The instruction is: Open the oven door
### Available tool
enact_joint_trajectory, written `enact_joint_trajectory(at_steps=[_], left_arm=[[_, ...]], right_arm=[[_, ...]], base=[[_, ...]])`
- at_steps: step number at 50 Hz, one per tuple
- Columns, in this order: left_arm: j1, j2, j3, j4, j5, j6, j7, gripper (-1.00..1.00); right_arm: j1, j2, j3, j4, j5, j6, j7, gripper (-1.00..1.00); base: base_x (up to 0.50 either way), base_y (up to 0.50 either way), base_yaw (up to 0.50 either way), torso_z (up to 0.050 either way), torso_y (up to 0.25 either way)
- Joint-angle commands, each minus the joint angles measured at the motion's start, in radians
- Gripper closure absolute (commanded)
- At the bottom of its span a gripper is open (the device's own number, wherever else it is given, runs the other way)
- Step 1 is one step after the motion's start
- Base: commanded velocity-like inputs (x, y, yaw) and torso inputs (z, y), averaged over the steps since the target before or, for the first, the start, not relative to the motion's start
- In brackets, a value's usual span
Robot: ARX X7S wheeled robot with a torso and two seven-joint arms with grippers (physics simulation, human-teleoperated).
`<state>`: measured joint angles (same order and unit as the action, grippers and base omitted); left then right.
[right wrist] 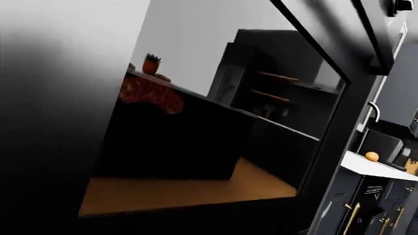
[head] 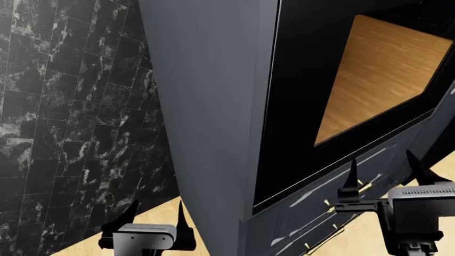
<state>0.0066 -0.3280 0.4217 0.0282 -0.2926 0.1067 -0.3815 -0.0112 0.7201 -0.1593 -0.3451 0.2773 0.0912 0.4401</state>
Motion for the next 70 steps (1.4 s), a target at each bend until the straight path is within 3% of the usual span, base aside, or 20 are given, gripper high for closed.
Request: enact_joint_trajectory(at_steps=[1, 30, 40, 46, 50, 64, 70], left_arm=[[-0.003, -0.002, 0.006, 0.005, -0.001, -0.005, 0.0, -1.0], [-0.002, -0.007, 0.02, 0.016, 0.001, -0.004, -0.003, -1.0], [-0.004, -0.008, 0.023, 0.019, 0.003, -0.006, -0.008, -1.0], [-0.004, -0.01, 0.024, 0.025, 0.003, -0.009, -0.01, -1.0], [-0.003, -0.013, 0.023, 0.029, 0.002, -0.01, -0.012, -1.0], [-0.006, -0.012, 0.032, 0.027, 0.006, -0.009, -0.013, -1.0], [-0.005, -0.012, 0.035, 0.028, 0.007, -0.008, -0.013, -1.0]], right_arm=[[0.031, 0.149, 0.07, -0.116, 0.007, 0.114, -0.019, -1.0], [0.011, 0.451, 0.367, -0.2, 0.103, 0.253, -0.125, -1.0], [0.124, 0.57, 0.351, -0.18, 0.148, 0.245, -0.227, -1.0], [0.263, 0.639, 0.257, -0.157, 0.168, 0.241, -0.281, -1.0], [0.309, 0.663, 0.236, -0.134, 0.162, 0.237, -0.31, -1.0], [0.177, 0.678, 0.479, -0.112, 0.092, 0.269, -0.449, -1.0], [0.18, 0.703, 0.484, -0.103, 0.088, 0.271, -0.478, -1.0]], base=[[0.0, 0.0, 0.0, 0.0, 0.0], [0.0, 0.0, 0.0, 0.0, 0.0], [0.0, 0.0, 0.0, 0.0, 0.0], [0.0, 0.0, 0.0, 0.0, 0.0], [0.0, 0.0, 0.0, 0.0, 0.0], [0.0, 0.0, 0.0, 0.0, 0.0], [0.0, 0.0, 0.0, 0.0, 0.0]])
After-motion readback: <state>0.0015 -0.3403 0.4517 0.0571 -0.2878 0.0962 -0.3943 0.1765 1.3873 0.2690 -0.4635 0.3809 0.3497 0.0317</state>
